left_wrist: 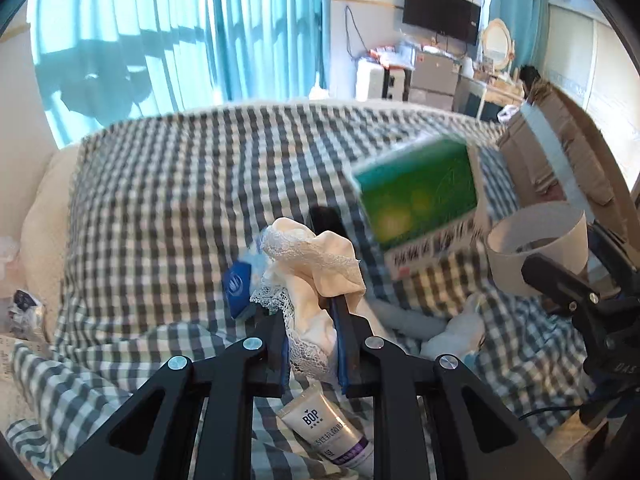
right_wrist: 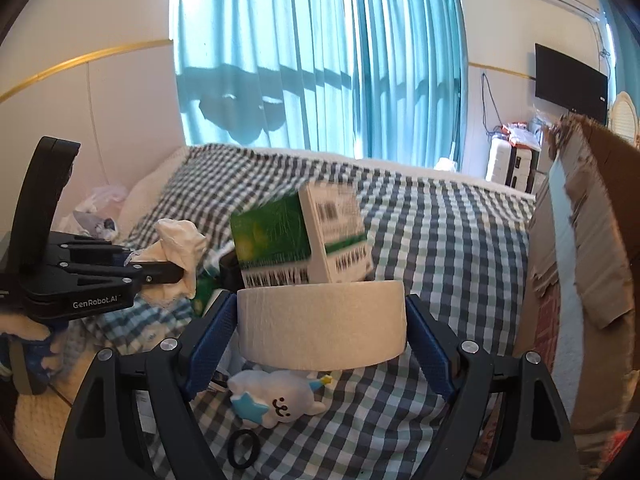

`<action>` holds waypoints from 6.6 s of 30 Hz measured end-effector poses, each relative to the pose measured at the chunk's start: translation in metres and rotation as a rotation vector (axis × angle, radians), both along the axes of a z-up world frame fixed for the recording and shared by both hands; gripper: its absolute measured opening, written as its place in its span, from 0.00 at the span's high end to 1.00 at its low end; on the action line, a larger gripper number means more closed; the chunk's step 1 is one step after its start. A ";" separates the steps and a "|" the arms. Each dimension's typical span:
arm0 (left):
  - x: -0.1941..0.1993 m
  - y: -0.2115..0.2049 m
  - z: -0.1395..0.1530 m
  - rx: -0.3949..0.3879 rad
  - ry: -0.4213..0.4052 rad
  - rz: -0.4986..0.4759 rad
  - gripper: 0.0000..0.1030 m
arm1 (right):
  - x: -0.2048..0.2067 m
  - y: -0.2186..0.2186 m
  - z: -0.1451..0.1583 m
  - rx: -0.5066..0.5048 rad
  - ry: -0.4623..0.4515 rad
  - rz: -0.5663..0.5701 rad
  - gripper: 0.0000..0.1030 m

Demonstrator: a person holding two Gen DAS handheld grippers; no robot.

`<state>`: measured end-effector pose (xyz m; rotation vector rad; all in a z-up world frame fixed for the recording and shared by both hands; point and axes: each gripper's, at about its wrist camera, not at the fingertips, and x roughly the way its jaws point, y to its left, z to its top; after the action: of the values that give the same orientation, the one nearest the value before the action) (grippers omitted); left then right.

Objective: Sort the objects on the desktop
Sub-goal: 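Lift the lace cloth and tape roll and carry them toward the cardboard box, then open the left tool over the box while the right tool releases the tape roll, then move both open tools back to the pile on the blanket, then grasp the white toothpaste tube with the left tool while the right tool grasps the plush toy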

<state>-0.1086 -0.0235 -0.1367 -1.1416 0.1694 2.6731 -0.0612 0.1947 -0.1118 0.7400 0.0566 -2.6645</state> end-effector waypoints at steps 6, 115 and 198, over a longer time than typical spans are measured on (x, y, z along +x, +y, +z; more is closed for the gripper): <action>0.016 -0.002 0.039 0.013 0.114 0.060 0.83 | 0.015 0.000 0.022 -0.002 0.066 -0.012 0.20; -0.002 0.300 0.070 0.147 0.156 -0.371 0.33 | 0.076 0.232 0.060 0.068 0.077 -0.512 0.07; 0.003 -0.021 -0.043 0.133 -0.275 0.183 0.40 | 0.020 -0.024 -0.030 0.096 -0.017 -0.001 0.00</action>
<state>-0.1057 -0.0445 -0.1795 -1.5272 -0.1653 2.5931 -0.0417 0.1705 -0.1414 0.7921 0.1814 -2.6715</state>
